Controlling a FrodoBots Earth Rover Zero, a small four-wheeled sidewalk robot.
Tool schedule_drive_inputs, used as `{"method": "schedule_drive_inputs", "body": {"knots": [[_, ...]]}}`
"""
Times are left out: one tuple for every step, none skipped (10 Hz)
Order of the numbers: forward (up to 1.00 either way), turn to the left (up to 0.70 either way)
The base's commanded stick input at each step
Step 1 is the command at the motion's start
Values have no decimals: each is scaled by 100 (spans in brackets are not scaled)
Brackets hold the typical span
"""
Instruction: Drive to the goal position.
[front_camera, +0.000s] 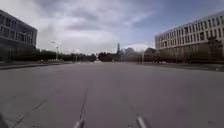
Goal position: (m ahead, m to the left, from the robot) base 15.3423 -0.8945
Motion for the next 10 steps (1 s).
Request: {"method": "schedule_drive_inputs", "body": {"knots": [[100,0],[100,0],[100,0],[100,0],[100,0],[100,0],[100,0],[100,0],[100,0],[100,0]]}}
